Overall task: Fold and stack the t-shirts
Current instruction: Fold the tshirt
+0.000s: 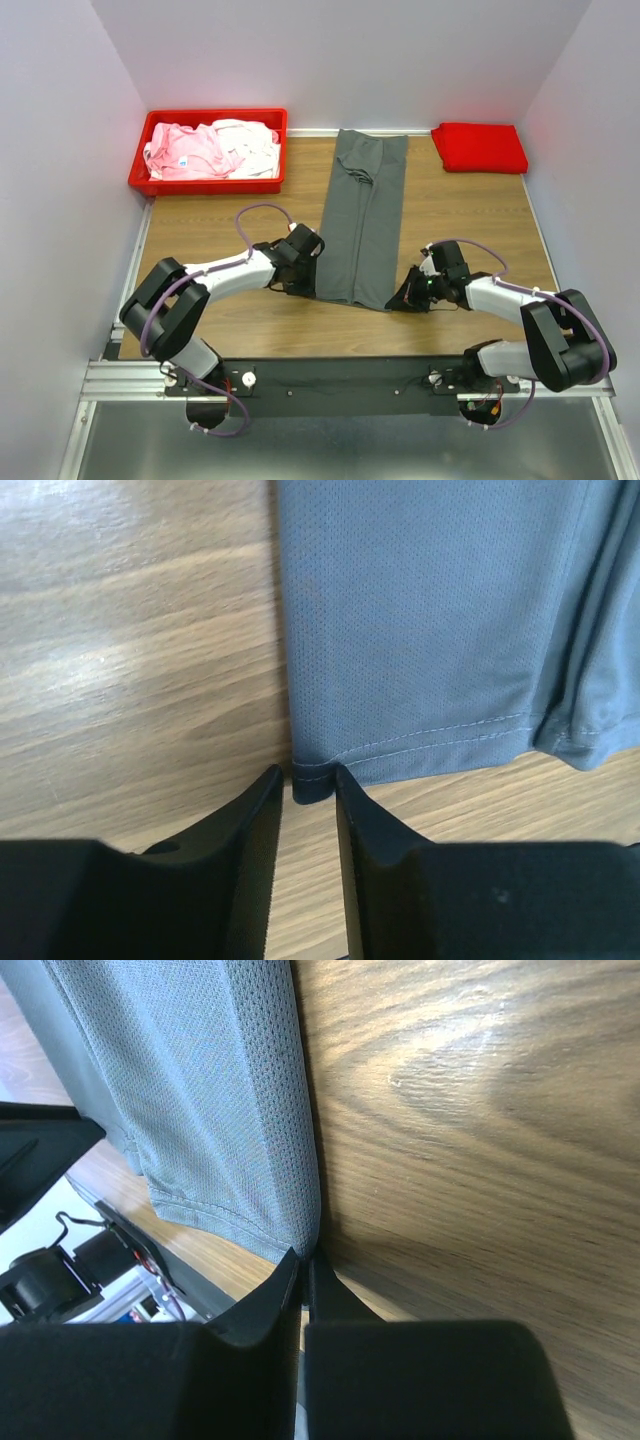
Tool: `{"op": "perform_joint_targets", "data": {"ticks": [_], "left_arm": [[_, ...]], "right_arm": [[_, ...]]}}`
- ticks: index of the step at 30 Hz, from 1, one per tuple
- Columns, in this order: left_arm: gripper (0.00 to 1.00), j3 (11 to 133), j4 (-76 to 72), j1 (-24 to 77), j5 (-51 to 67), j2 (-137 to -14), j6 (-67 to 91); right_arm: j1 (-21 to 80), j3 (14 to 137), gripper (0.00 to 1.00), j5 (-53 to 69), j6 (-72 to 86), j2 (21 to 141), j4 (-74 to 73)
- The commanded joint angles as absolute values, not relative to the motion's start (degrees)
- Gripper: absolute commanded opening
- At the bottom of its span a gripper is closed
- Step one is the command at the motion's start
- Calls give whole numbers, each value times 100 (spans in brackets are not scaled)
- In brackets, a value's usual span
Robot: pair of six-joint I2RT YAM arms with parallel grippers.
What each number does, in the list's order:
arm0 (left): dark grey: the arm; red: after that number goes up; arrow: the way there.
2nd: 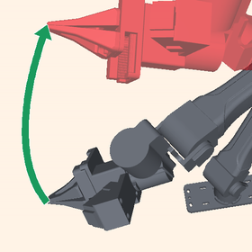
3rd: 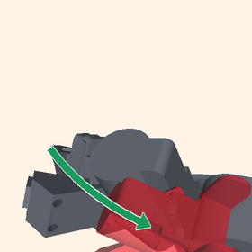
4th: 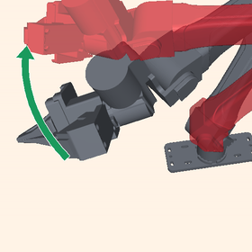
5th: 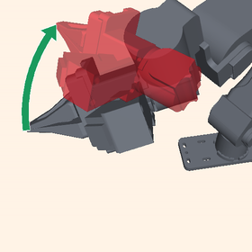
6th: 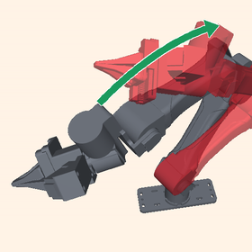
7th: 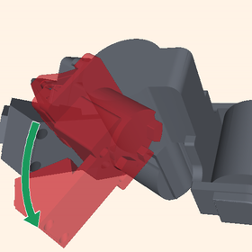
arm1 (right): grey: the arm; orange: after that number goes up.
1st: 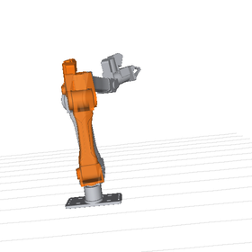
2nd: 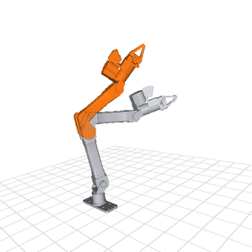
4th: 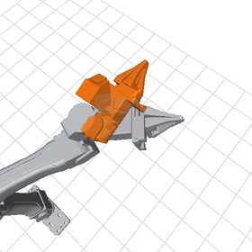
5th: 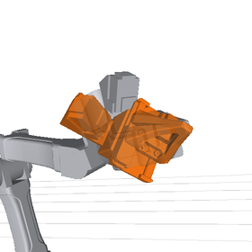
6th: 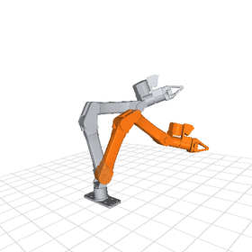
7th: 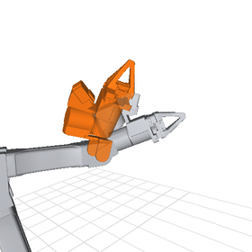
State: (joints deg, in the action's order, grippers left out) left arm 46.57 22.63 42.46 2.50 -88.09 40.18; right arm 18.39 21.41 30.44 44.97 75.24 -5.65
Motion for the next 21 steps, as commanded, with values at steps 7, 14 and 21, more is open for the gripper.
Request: {"op": "perform_joint_targets", "data": {"ticks": [7,14,21], "left_arm": [[31,4913,2654,4455,53,-9403,4131],[10,4931,2795,4597,-184,-9580,4219],[0,4624,3216,4894,-351,-9011,4420]], "right_arm": [[1872,1925,10,2391,4148,7532,-896],[1881,1916,10,2408,4131,7488,-896],[1960,1767,7,2837,4174,7199,-1212]]}}
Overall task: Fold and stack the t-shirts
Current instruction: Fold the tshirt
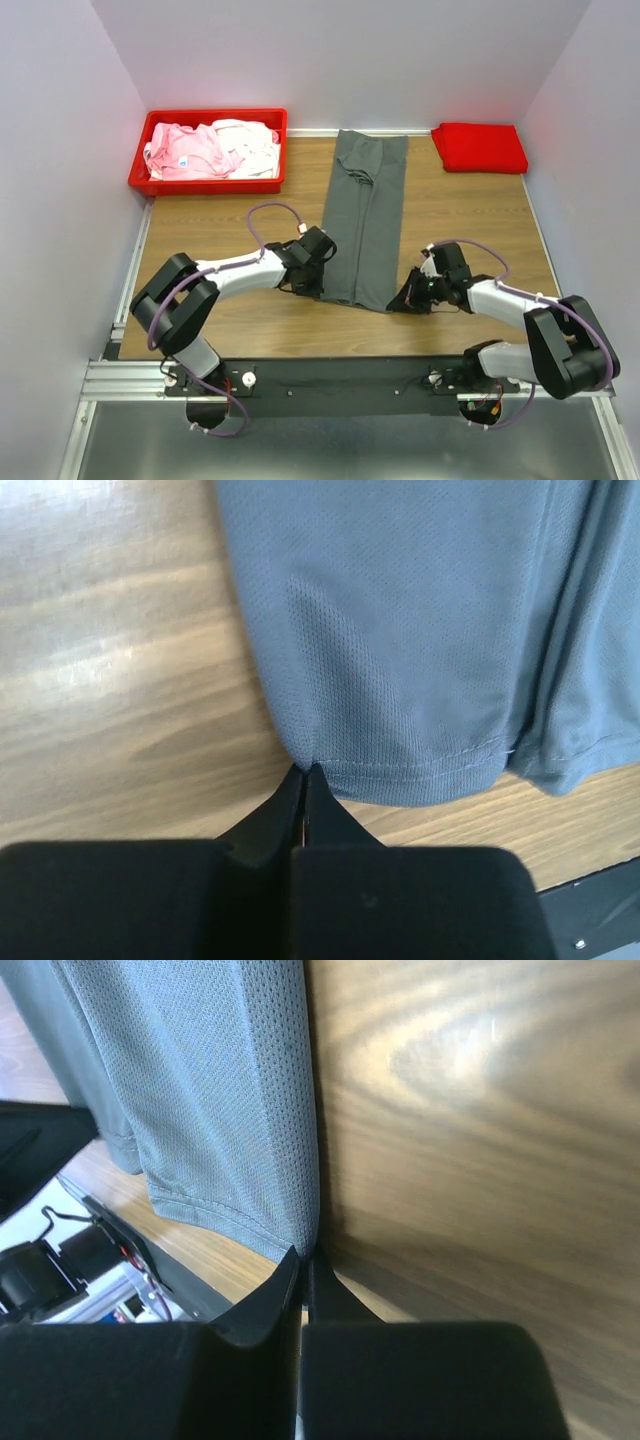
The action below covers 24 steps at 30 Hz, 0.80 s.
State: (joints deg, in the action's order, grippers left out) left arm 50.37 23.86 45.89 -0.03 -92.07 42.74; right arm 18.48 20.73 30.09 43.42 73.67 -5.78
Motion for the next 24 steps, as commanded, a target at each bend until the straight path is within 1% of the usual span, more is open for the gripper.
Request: {"op": "perform_joint_targets", "data": {"ticks": [1,4,6,7,8,9,12,13,15,16,17,20,21,23,24], "left_arm": [[0,4580,3321,5017,-395,-8896,4508],[0,4334,3787,5579,-326,-8430,4938],[0,4053,3849,5922,-54,-8105,5491],[0,3973,3884,6281,-27,-7738,5702],[0,3816,3859,6493,278,-7560,5948],[0,3762,3832,6652,351,-7254,6281],[0,3814,3814,6838,326,-6944,6407],[0,3936,3875,6803,169,-6943,6303],[0,4332,3832,6409,53,-6987,5987],[0,4464,3667,6251,53,-7040,5803],[0,4691,3561,6092,61,-7066,5461],[0,5087,3209,5084,53,-7154,4846],[0,5315,3086,4941,-130,-7259,4721],[0,5544,3050,4607,-220,-7435,4475],[0,5642,2998,4492,-194,-7610,4239]], "right_arm": [[2056,1732,7,2874,4227,7103,-1317],[2521,1661,6,2760,4482,6401,-2028],[2820,1626,7,2734,4675,5646,-2670],[2900,1626,7,2725,4911,5347,-2907],[3040,1626,7,2716,5061,4691,-3344],[3058,1643,7,2690,5271,4397,-3549],[3067,1862,7,2585,5440,3885,-4042],[3059,1968,6,2514,5423,3989,-4043],[3067,2485,3,2313,5248,4331,-4017],[3067,2696,1,1955,5030,4829,-4025],[3067,2977,1,1742,4906,5051,-4025],[3059,4170,1,890,4457,5974,-3955],[3050,4418,1,531,4291,6316,-3842],[2989,4823,1,300,4114,6695,-3736],[2849,5243,1,229,3939,6871,-3674]]}}
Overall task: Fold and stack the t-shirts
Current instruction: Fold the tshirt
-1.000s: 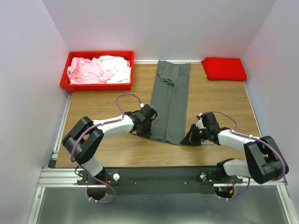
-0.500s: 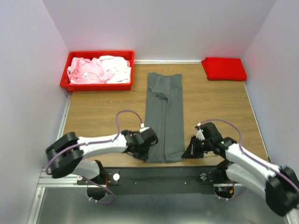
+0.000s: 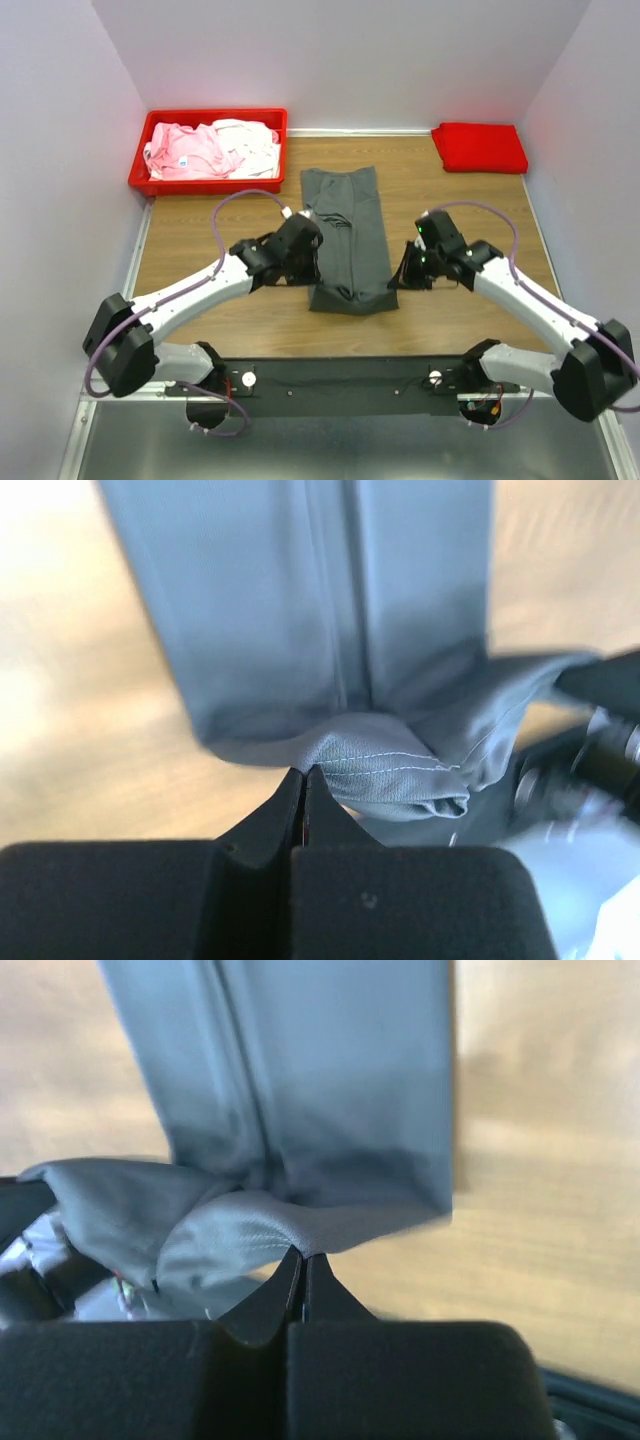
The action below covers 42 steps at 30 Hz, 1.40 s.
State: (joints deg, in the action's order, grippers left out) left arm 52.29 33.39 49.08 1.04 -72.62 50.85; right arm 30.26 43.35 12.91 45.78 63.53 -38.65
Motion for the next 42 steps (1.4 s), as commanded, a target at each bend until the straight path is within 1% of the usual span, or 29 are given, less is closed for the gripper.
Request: {"op": "perform_joint_targets", "data": {"ticks": [1,7,13,18,30,37,42], "left_arm": [[0,5712,2849,4274,-193,-7690,4167],[0,5994,2313,3649,-123,-8323,3832],[0,6161,1970,3252,-70,-8946,3586],[0,6319,1662,2998,-26,-9438,3490],[0,6829,1406,2839,-141,-10177,3208],[0,7014,1442,2848,-158,-10151,3085],[0,7005,1459,2839,-115,-10292,3094]], "right_arm": [[2761,5412,1,255,3851,7073,-3613],[2294,6554,1,474,3279,8401,-3069],[2057,7101,1,712,2945,9367,-2734],[1969,7382,1,957,2769,9913,-2462],[1881,7515,1,826,2558,10705,-2162],[1802,7216,1,686,2558,10547,-2031],[1749,7216,1,694,2558,10582,-1986]]}}
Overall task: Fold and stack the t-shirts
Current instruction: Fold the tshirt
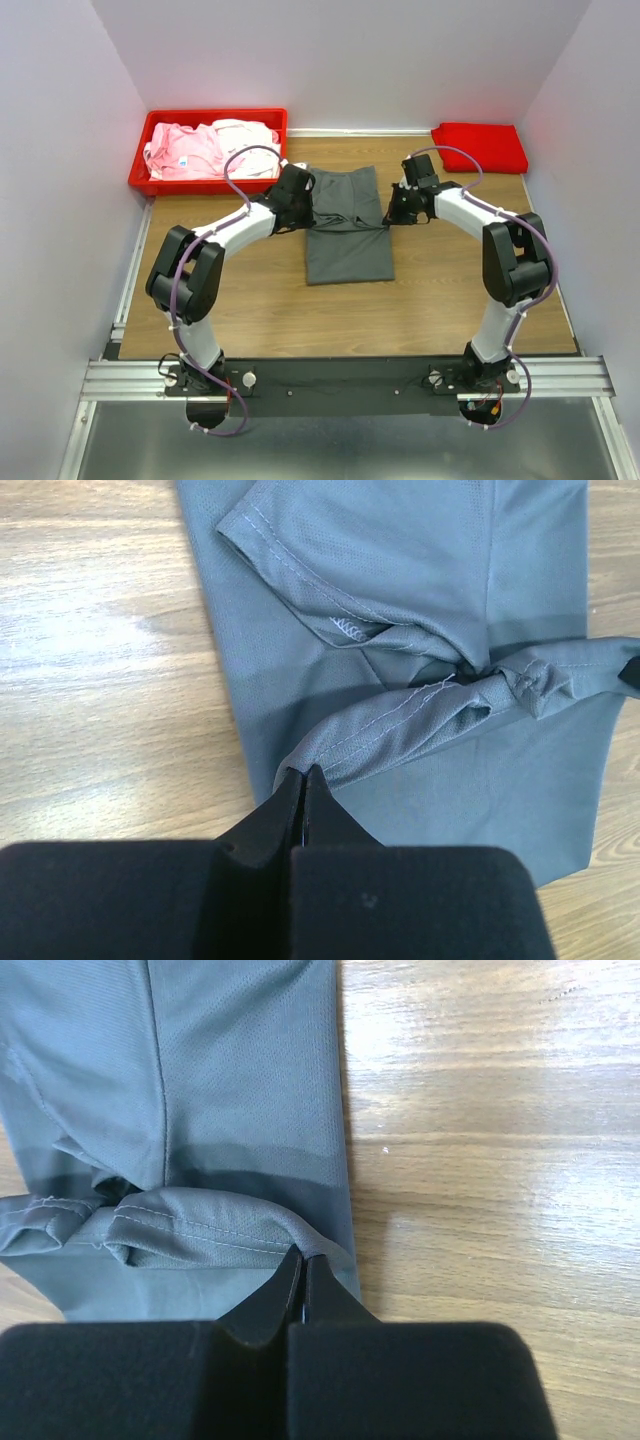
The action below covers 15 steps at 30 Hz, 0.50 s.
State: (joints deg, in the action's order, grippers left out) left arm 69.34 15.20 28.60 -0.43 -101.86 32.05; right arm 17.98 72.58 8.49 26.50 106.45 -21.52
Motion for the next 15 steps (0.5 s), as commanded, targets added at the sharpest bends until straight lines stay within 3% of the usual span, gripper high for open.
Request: {"op": "perform_joint_targets", "data": {"ticks": [1,10,12,14,15], "left_arm": [[0,6987,1459,2848,-106,-10344,3129],[0,6803,1301,2812,-255,-10538,3296],[8,6811,1266,2804,-194,-10573,3235],[27,6812,1266,2804,-167,-10495,3199],[42,6785,1257,2812,-158,-10346,3191]], "right_arm": [[1749,7233,2,694,2566,10599,-1969],[1758,7339,6,721,2444,10933,-1846],[1758,7391,12,756,2417,10995,-1837],[1758,7418,25,843,2373,11004,-1846],[1758,7409,34,913,2321,10882,-1837]]}}
